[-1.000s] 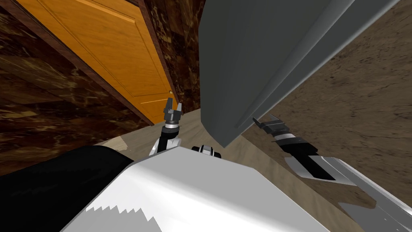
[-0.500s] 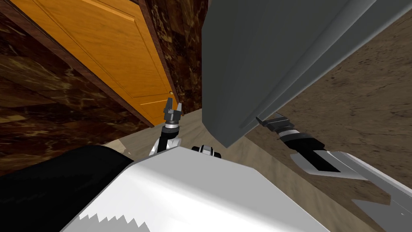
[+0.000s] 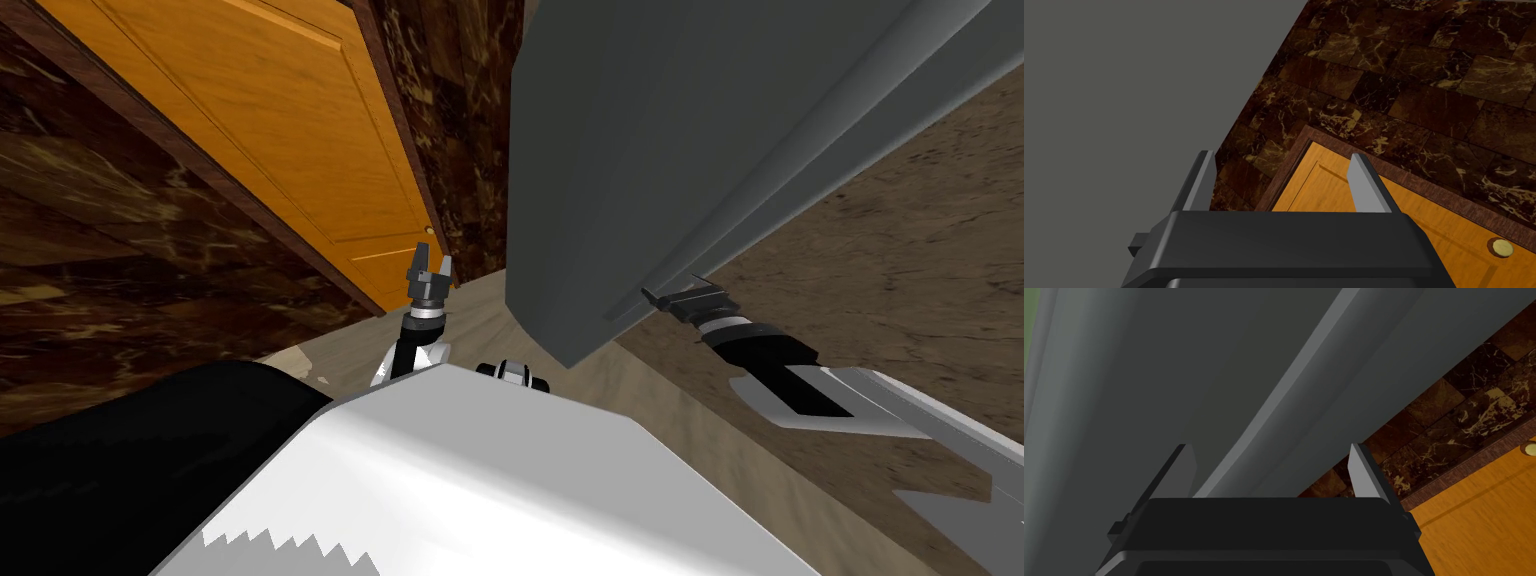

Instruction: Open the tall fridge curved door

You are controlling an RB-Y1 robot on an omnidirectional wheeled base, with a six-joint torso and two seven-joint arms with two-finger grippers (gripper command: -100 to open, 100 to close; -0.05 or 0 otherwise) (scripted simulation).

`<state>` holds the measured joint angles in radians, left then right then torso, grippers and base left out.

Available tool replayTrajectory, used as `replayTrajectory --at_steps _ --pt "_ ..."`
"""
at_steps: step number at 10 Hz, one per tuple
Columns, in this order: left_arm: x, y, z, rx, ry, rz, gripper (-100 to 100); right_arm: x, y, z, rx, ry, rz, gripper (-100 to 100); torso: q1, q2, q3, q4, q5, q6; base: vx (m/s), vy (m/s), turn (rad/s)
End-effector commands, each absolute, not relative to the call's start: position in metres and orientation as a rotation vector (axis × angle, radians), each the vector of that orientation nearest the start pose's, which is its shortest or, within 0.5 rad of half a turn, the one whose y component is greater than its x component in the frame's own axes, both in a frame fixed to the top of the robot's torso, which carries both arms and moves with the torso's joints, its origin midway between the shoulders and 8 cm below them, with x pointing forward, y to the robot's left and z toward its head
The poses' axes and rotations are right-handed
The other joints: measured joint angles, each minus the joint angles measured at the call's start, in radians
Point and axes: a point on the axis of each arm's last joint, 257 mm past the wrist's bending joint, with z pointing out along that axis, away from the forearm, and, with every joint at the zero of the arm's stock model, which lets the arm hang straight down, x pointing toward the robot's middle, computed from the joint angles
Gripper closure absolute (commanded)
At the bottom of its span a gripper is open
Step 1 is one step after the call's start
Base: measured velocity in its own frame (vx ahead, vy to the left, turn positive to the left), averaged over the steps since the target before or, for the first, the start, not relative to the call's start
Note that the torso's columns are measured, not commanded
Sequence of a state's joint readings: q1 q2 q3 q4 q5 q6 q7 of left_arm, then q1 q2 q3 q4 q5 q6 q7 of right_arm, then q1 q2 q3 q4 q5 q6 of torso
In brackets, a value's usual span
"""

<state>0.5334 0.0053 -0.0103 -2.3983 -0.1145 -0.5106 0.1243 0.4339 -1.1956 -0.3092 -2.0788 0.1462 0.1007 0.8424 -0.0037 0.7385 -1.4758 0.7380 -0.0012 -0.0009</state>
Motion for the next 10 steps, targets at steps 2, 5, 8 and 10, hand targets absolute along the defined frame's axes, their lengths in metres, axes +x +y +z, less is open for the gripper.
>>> replayTrajectory --at_steps 2,5,8,10 --pt "0.318 0.258 0.066 -0.549 0.59 -1.365 0 0.47 -0.453 0.005 -0.548 1.459 -0.469 -100 0.002 0.001 0.001 0.001 0.001 0.002 -0.053 0.013 0.135" --pt "0.318 0.258 0.066 -0.549 0.59 -1.365 0 0.474 -0.468 0.007 -0.525 1.468 -0.494 -100 0.005 -0.001 0.0 0.0 0.001 0.0 -0.047 0.019 0.157" --pt "0.317 0.259 0.066 -0.55 0.59 -1.365 0 0.467 -0.44 0.004 -0.564 1.451 -0.45 100 0.001 -0.004 -0.003 -0.001 0.001 0.002 0.054 -0.021 -0.244" --pt "0.318 0.259 0.066 -0.549 0.59 -1.365 0 0.463 -0.42 0.002 -0.587 1.438 -0.421 100 0.003 -0.001 -0.001 0.0 0.001 0.001 0.057 -0.023 -0.15"
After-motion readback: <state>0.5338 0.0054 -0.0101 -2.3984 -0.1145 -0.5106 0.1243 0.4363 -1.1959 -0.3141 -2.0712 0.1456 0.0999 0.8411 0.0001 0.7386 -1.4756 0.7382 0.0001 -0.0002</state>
